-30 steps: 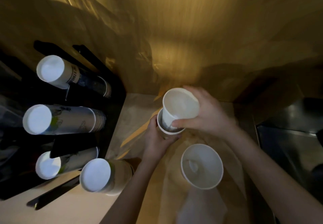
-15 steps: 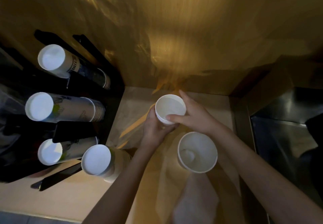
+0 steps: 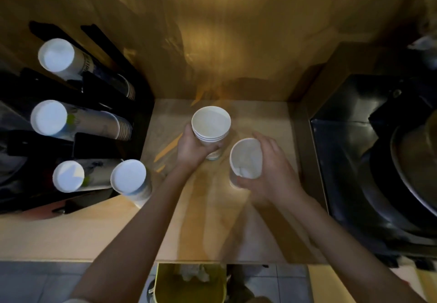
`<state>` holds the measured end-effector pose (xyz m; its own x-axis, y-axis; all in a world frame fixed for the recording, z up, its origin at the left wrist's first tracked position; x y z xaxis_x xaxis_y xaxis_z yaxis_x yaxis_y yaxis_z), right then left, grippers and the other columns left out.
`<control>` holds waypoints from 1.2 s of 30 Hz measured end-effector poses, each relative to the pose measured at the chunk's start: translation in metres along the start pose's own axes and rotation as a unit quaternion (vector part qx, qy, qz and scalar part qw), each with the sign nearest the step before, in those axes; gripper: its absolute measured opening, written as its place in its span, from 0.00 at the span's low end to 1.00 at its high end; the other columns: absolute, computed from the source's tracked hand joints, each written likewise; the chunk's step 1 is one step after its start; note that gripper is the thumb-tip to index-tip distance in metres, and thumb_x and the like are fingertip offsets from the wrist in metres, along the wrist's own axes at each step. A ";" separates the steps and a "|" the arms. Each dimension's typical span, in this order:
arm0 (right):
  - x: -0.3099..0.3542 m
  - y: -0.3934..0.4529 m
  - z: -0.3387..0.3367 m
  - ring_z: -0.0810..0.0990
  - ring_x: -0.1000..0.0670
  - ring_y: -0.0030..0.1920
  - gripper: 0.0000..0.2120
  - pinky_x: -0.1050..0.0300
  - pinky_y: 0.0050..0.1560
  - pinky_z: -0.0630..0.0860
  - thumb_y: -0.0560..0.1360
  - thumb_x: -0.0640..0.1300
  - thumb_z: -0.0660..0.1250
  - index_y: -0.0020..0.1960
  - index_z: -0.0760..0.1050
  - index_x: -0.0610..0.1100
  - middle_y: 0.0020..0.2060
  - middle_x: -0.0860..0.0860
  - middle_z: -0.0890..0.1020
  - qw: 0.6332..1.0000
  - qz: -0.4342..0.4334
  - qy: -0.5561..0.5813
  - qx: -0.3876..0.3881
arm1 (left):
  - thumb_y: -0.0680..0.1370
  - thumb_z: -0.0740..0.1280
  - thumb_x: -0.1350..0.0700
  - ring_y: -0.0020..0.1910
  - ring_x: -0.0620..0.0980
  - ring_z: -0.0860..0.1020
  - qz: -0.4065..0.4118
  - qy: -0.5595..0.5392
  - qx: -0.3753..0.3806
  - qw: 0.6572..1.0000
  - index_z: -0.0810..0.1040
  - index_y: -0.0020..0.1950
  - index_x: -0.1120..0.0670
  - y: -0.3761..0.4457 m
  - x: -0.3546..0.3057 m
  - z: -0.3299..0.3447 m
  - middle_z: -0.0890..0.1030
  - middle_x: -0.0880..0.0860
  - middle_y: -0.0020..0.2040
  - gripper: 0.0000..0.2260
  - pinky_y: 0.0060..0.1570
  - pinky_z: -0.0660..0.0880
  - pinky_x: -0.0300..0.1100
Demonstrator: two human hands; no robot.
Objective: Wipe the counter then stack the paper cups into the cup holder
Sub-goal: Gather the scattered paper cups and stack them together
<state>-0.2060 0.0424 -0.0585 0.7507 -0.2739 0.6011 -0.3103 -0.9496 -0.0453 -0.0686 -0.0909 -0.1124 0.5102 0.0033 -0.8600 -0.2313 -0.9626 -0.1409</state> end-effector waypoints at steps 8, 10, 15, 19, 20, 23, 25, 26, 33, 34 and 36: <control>-0.019 -0.005 -0.036 0.66 0.47 0.68 0.47 0.57 0.62 0.62 0.60 0.48 0.78 0.72 0.57 0.46 0.68 0.47 0.66 0.998 0.044 0.045 -0.018 | 0.61 0.79 0.54 0.57 0.50 0.75 -0.001 -0.016 0.046 0.999 0.64 0.68 0.54 -0.061 0.009 -0.009 0.76 0.51 0.59 0.39 0.56 0.72 0.43; -0.024 -0.012 -0.039 0.66 0.48 0.68 0.48 0.57 0.61 0.63 0.60 0.49 0.78 0.72 0.56 0.47 0.69 0.48 0.65 0.998 0.051 0.030 -0.012 | 0.62 0.78 0.55 0.56 0.48 0.74 0.017 -0.013 0.063 0.998 0.64 0.67 0.56 -0.076 0.011 -0.002 0.76 0.53 0.61 0.38 0.52 0.70 0.36; -0.033 -0.025 -0.037 0.65 0.48 0.68 0.48 0.51 0.63 0.65 0.60 0.52 0.78 0.72 0.54 0.50 0.70 0.50 0.64 0.998 0.064 0.020 0.015 | 0.62 0.78 0.57 0.57 0.46 0.72 0.040 -0.002 0.071 0.997 0.66 0.66 0.57 -0.092 0.016 0.014 0.74 0.55 0.63 0.36 0.50 0.68 0.33; -0.032 -0.029 -0.035 0.66 0.47 0.68 0.48 0.49 0.63 0.67 0.60 0.51 0.78 0.73 0.54 0.48 0.70 0.49 0.64 0.998 0.055 0.014 0.023 | 0.61 0.79 0.57 0.56 0.46 0.72 0.050 0.000 0.063 0.997 0.66 0.66 0.57 -0.095 0.017 0.017 0.75 0.55 0.63 0.37 0.52 0.69 0.37; -0.031 -0.030 -0.034 0.66 0.47 0.68 0.48 0.48 0.63 0.67 0.61 0.51 0.78 0.73 0.54 0.48 0.70 0.49 0.64 0.998 0.053 0.009 0.023 | 0.61 0.79 0.57 0.56 0.46 0.72 0.051 0.002 0.062 0.997 0.66 0.66 0.57 -0.095 0.017 0.017 0.75 0.55 0.63 0.37 0.52 0.70 0.39; -0.029 -0.031 -0.033 0.66 0.46 0.68 0.48 0.47 0.62 0.68 0.60 0.52 0.78 0.73 0.55 0.47 0.70 0.49 0.64 0.999 0.047 -0.003 0.025 | 0.61 0.79 0.55 0.57 0.47 0.72 0.046 0.009 0.061 0.997 0.65 0.66 0.56 -0.095 0.021 0.018 0.75 0.53 0.62 0.38 0.55 0.71 0.42; -0.028 -0.031 -0.034 0.66 0.46 0.68 0.49 0.46 0.63 0.68 0.60 0.52 0.78 0.73 0.54 0.47 0.71 0.49 0.63 0.998 0.051 -0.002 0.032 | 0.61 0.79 0.54 0.60 0.49 0.73 0.040 0.004 0.063 0.997 0.65 0.66 0.55 -0.095 0.022 0.019 0.73 0.50 0.60 0.39 0.58 0.72 0.44; -0.027 -0.031 -0.034 0.65 0.46 0.68 0.50 0.46 0.63 0.68 0.60 0.52 0.78 0.73 0.53 0.48 0.71 0.48 0.63 0.998 0.054 -0.002 0.037 | 0.60 0.79 0.52 0.61 0.50 0.73 0.037 0.001 0.064 0.997 0.64 0.67 0.55 -0.095 0.023 0.019 0.73 0.48 0.59 0.40 0.59 0.72 0.46; -0.021 -0.035 -0.039 0.58 0.46 0.72 0.57 0.46 0.68 0.62 0.57 0.55 0.79 0.75 0.48 0.48 0.73 0.48 0.59 0.995 0.058 -0.043 0.071 | 0.62 0.78 0.54 0.64 0.51 0.70 0.047 0.016 0.072 0.996 0.62 0.69 0.56 -0.098 0.020 0.020 0.71 0.55 0.66 0.40 0.58 0.67 0.41; -0.018 -0.036 -0.040 0.56 0.46 0.72 0.58 0.46 0.68 0.61 0.57 0.55 0.79 0.75 0.47 0.47 0.73 0.48 0.58 0.995 0.055 -0.049 0.072 | 0.62 0.78 0.54 0.63 0.51 0.70 0.052 0.021 0.077 0.995 0.62 0.69 0.57 -0.101 0.019 0.018 0.71 0.56 0.66 0.40 0.58 0.66 0.40; -0.008 -0.036 -0.043 0.53 0.47 0.73 0.58 0.48 0.70 0.58 0.57 0.55 0.79 0.75 0.47 0.47 0.73 0.48 0.57 0.996 0.034 -0.052 0.071 | 0.63 0.78 0.54 0.63 0.49 0.69 0.047 0.020 0.079 0.996 0.61 0.69 0.57 -0.107 0.021 0.013 0.70 0.56 0.67 0.40 0.58 0.67 0.41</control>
<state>-0.2258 0.0857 -0.0274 0.7900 -0.3450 0.5068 -0.2819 -0.9385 -0.1994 -0.0440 0.0159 -0.1217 0.5126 -0.0986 -0.8529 -0.4053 -0.9035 -0.1392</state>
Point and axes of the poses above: each hand's wrist, its own y-axis towards the middle knuckle, its own z-axis out of the palm, x = y × z, the point moved 1 cm from there along y, towards the middle knuckle
